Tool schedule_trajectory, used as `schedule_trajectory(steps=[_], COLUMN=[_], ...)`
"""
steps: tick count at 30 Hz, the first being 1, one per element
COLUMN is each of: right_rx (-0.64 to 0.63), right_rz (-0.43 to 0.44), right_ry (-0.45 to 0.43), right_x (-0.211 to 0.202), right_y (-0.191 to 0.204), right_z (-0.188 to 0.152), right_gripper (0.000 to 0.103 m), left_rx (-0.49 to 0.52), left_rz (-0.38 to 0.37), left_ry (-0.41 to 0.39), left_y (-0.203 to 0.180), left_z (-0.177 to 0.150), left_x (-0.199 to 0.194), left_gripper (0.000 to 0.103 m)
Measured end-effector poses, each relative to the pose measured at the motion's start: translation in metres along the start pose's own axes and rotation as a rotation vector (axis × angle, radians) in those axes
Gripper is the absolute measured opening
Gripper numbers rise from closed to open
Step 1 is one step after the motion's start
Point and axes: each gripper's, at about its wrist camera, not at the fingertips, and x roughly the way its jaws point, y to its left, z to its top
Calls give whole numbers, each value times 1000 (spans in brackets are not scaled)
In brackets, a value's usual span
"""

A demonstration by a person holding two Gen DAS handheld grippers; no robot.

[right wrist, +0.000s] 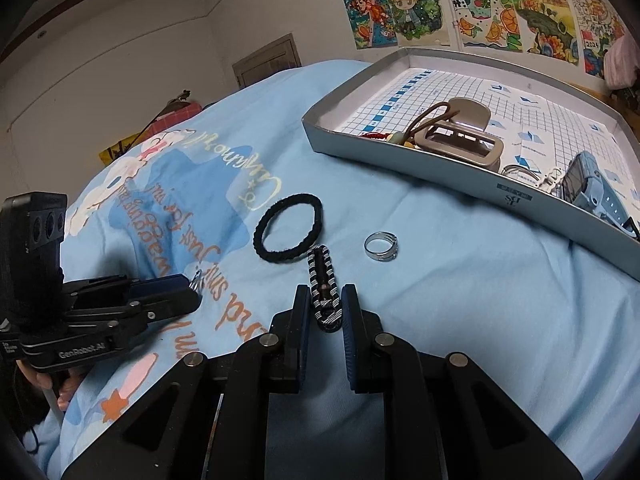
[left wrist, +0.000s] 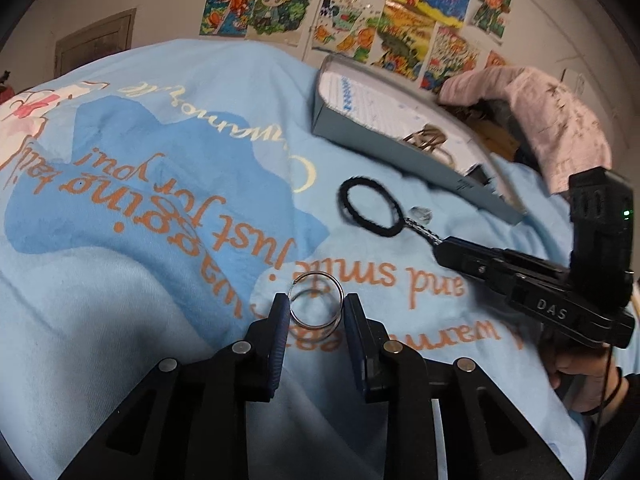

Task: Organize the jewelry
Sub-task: 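Grasp the silver rings with the left tool while the right tool grasps the striped hair clip, then carry the rings with the left tool while the right tool carries the clip into the tray, releasing both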

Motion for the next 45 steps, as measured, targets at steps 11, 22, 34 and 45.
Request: schedule_trajectory(steps=[11, 22, 34, 45], right_rx=[52, 144, 122, 183], right_rz=[-36, -107, -274, -272], right_ry=[-130, -291, -282, -201], right_x=[-38, -61, -27, -7], right_y=[-6, -55, -85, -98], right_z=[3, 38, 71, 65], right_gripper=[13, 13, 13, 14], left_rx=[60, 32, 27, -24], left_rz=[-15, -88, -46, 35], left_ry=[-62, -99, -44, 9], left_y=[-22, -60, -78, -66], left_z=[12, 119, 158, 143], left_x=[-20, -4, 91, 120], left_gripper=[26, 26, 26, 27])
